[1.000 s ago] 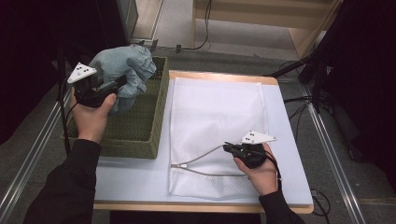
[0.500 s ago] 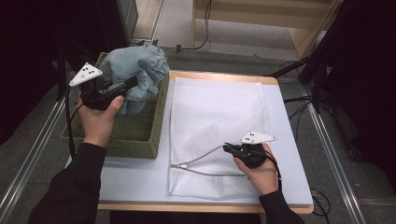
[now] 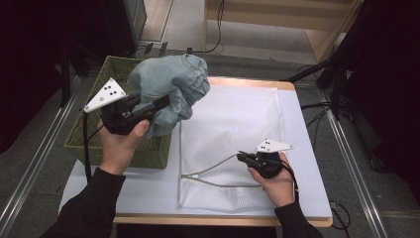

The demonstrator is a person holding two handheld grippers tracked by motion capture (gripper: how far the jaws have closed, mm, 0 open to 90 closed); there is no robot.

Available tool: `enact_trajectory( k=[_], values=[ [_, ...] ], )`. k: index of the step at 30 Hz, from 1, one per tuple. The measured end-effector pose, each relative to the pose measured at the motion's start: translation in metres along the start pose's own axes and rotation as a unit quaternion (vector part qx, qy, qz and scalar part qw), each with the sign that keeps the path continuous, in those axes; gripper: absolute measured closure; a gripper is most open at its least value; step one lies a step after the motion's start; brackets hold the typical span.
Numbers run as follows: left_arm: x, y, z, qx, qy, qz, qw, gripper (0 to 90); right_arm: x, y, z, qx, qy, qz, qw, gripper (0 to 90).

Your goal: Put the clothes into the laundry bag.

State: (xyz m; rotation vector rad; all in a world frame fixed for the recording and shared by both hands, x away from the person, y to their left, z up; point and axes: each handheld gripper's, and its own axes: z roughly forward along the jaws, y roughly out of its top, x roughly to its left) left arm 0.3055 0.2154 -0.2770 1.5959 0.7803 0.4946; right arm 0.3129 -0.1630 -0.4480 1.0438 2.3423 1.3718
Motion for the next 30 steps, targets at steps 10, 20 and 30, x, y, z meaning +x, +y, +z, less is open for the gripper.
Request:
enact_trajectory(
  k=[10, 20, 30],
  values=[
    [-0.039, -0.028, -0.015, 0.002, -0.050, 0.014, 0.9986, 68.3, 0.000, 0.000, 0.001, 0.005, 0.003, 0.001, 1.0000, 89.7],
    [-0.075, -0.063, -0.028, -0.005, -0.120, 0.017, 0.9926, 68.1, -0.001, 0.000, 0.002, 0.004, 0.013, 0.011, 0.9999, 89.7],
    [-0.089, -0.101, -0.025, 0.009, -0.187, 0.019, 0.9821, 67.7, -0.005, 0.005, -0.002, -0.010, 0.013, 0.028, 0.9995, 89.7]
  ],
)
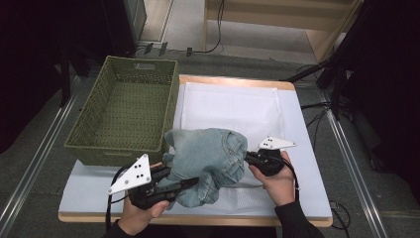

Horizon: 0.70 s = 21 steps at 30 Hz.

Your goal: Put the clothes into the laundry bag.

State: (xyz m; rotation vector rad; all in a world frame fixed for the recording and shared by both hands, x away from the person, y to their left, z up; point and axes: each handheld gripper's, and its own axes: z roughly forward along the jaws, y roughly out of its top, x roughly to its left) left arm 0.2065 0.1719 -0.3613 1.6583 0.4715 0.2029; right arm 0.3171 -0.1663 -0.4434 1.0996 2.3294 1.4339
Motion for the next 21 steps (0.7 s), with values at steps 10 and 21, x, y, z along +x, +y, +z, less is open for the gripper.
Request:
enact_trajectory(
  k=[10, 21],
  values=[
    [-0.002, -0.025, 0.009, 0.009, -0.062, 0.010, 0.9980, 67.5, -0.001, 0.009, -0.009, -0.019, -0.008, 0.002, 0.9998, 89.7],
    [0.005, -0.050, 0.027, 0.060, -0.127, 0.014, 0.9899, 67.2, -0.004, 0.016, -0.015, -0.024, -0.010, 0.005, 0.9997, 89.8]
  ],
)
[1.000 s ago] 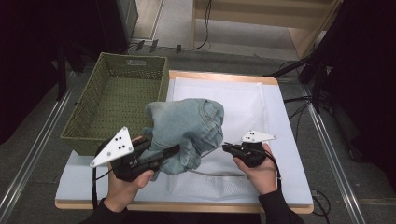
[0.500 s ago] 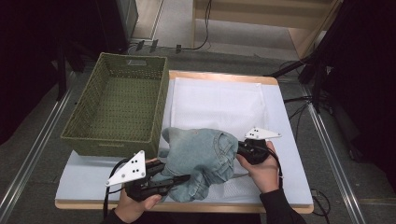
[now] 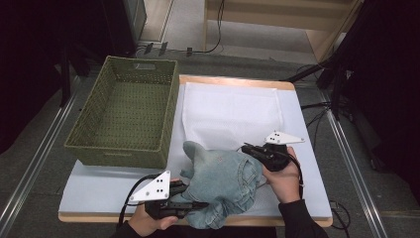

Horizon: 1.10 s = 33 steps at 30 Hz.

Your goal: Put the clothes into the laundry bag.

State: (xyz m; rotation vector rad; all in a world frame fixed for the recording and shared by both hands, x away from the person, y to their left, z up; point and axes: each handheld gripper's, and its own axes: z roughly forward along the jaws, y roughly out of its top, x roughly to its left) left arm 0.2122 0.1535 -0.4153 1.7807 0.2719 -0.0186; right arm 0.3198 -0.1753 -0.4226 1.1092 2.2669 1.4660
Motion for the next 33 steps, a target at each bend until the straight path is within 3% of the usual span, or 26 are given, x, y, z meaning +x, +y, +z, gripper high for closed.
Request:
enact_trajectory(
  k=[4, 7, 10, 12, 15, 17, 20, 21, 23, 25, 28, 29, 30, 31, 33],
  values=[
    [0.011, -0.011, 0.000, 0.035, -0.008, -0.005, 0.9993, 67.2, -0.006, 0.001, -0.006, -0.006, -0.002, 0.004, 1.0000, 89.8],
    [0.017, -0.018, 0.004, 0.076, -0.024, -0.014, 0.9967, 67.0, -0.010, 0.001, -0.009, -0.012, -0.001, 0.007, 0.9999, 89.8],
    [0.016, -0.025, 0.016, 0.111, -0.001, -0.013, 0.9937, 65.3, -0.005, 0.002, -0.008, -0.016, 0.003, 0.002, 0.9999, 89.7],
    [0.014, -0.026, 0.026, 0.130, 0.034, -0.010, 0.9909, 64.5, -0.002, 0.003, -0.007, -0.016, 0.006, -0.001, 0.9998, 89.7],
    [0.015, -0.027, 0.037, 0.134, 0.053, -0.023, 0.9893, 59.9, 0.010, 0.005, -0.004, -0.018, 0.003, -0.021, 0.9996, 89.7],
    [0.017, -0.029, 0.043, 0.139, 0.085, -0.048, 0.9856, 50.4, 0.015, 0.007, -0.003, -0.019, 0.001, -0.032, 0.9993, 89.7],
    [0.017, -0.029, 0.043, 0.149, 0.121, -0.066, 0.9793, 17.9, 0.017, 0.006, -0.003, -0.016, -0.009, -0.036, 0.9992, 89.6],
    [0.016, -0.027, 0.041, 0.144, 0.121, -0.066, 0.9799, 11.0, 0.016, 0.005, -0.002, -0.016, -0.008, -0.035, 0.9992, 89.6],
    [0.013, -0.021, 0.030, 0.122, 0.114, -0.058, 0.9843, 7.5, 0.014, 0.002, -0.002, -0.015, -0.009, -0.033, 0.9993, 89.6],
    [0.012, -0.014, 0.019, 0.100, 0.111, -0.060, 0.9870, 1.2, 0.013, 0.001, -0.003, -0.013, -0.011, -0.030, 0.9994, 89.6],
    [0.017, -0.002, 0.004, 0.058, 0.115, -0.081, 0.9884, 0.6, 0.012, 0.001, -0.003, -0.014, -0.011, -0.029, 0.9994, 89.6],
    [0.019, 0.001, 0.002, 0.049, 0.115, -0.092, 0.9878, 0.6, 0.012, 0.001, -0.003, -0.014, -0.011, -0.030, 0.9994, 89.6],
    [0.023, 0.005, 0.003, 0.050, 0.134, -0.107, 0.9840, 0.6, 0.012, 0.001, -0.003, -0.014, -0.011, -0.031, 0.9994, 89.6],
    [0.027, 0.009, 0.007, 0.054, 0.155, -0.129, 0.9781, 1.2, 0.013, 0.001, -0.002, -0.014, -0.011, -0.030, 0.9994, 89.6],
    [0.031, 0.013, 0.016, 0.055, 0.159, -0.140, 0.9757, 5.2, 0.013, 0.002, -0.001, -0.012, -0.010, -0.031, 0.9994, 89.5]
  ],
)
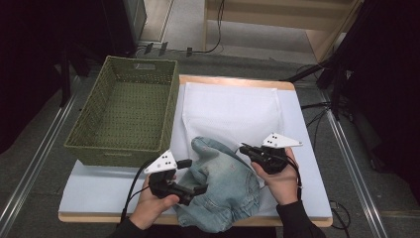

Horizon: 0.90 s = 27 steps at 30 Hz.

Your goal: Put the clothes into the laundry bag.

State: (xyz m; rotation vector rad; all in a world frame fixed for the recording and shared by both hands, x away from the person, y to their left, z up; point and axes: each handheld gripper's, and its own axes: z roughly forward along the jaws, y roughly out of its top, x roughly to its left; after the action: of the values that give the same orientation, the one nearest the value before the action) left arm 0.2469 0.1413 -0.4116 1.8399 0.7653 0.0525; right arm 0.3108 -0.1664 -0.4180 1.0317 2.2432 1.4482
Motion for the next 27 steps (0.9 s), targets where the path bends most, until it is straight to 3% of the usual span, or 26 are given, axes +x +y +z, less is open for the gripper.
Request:
enact_trajectory(
  k=[2, 6, 8, 9, 13, 14, 15, 16, 18, 20, 22, 23, 27],
  values=[
    [-0.001, 0.003, 0.014, 0.016, 0.019, -0.002, 0.9997, 8.7, 0.001, 0.000, 0.001, 0.000, 0.002, -0.002, 1.0000, 89.6],
    [0.005, 0.006, 0.042, 0.049, 0.026, -0.027, 0.9981, 8.8, 0.004, 0.000, 0.002, 0.002, 0.004, -0.010, 0.9999, 89.5],
    [0.010, 0.004, 0.054, 0.081, 0.009, -0.047, 0.9956, 3.3, 0.004, 0.000, 0.002, 0.004, 0.007, -0.012, 0.9999, 89.5],
    [0.010, 0.002, 0.061, 0.103, 0.000, -0.056, 0.9931, 0.4, 0.005, 0.000, 0.002, 0.004, 0.007, -0.012, 0.9999, 89.5],
    [0.008, -0.007, 0.078, 0.152, 0.000, -0.044, 0.9874, 0.0, 0.004, -0.002, 0.002, 0.003, 0.007, -0.013, 0.9999, 89.4],
    [0.007, -0.007, 0.079, 0.152, 0.002, -0.043, 0.9875, 5.3, 0.005, -0.002, 0.003, 0.003, 0.007, -0.013, 0.9999, 89.4],
    [0.005, -0.008, 0.078, 0.147, 0.012, -0.034, 0.9885, 17.1, 0.005, -0.002, 0.003, 0.004, 0.007, -0.014, 0.9999, 89.4],
    [0.004, -0.009, 0.077, 0.142, 0.019, -0.030, 0.9893, 37.9, 0.005, -0.002, 0.003, 0.004, 0.007, -0.015, 0.9999, 89.4],
    [0.004, -0.011, 0.074, 0.127, 0.014, -0.018, 0.9917, 67.1, 0.007, -0.001, 0.003, 0.005, 0.007, -0.016, 0.9998, 89.4],
    [0.001, -0.012, 0.072, 0.121, 0.004, 0.008, 0.9927, 75.5, 0.008, -0.001, 0.004, 0.005, 0.007, -0.016, 0.9998, 89.4],
    [-0.004, -0.012, 0.067, 0.107, -0.022, 0.044, 0.9930, 77.1, 0.008, -0.001, 0.005, 0.004, 0.005, -0.018, 0.9998, 89.4],
    [-0.008, -0.012, 0.063, 0.095, -0.039, 0.068, 0.9924, 77.3, 0.008, 0.000, 0.005, 0.002, 0.003, -0.018, 0.9998, 89.4],
    [-0.019, -0.011, 0.057, 0.070, -0.074, 0.122, 0.9873, 77.4, 0.007, 0.000, 0.008, 0.001, -0.005, -0.018, 0.9998, 89.4]
  ],
)
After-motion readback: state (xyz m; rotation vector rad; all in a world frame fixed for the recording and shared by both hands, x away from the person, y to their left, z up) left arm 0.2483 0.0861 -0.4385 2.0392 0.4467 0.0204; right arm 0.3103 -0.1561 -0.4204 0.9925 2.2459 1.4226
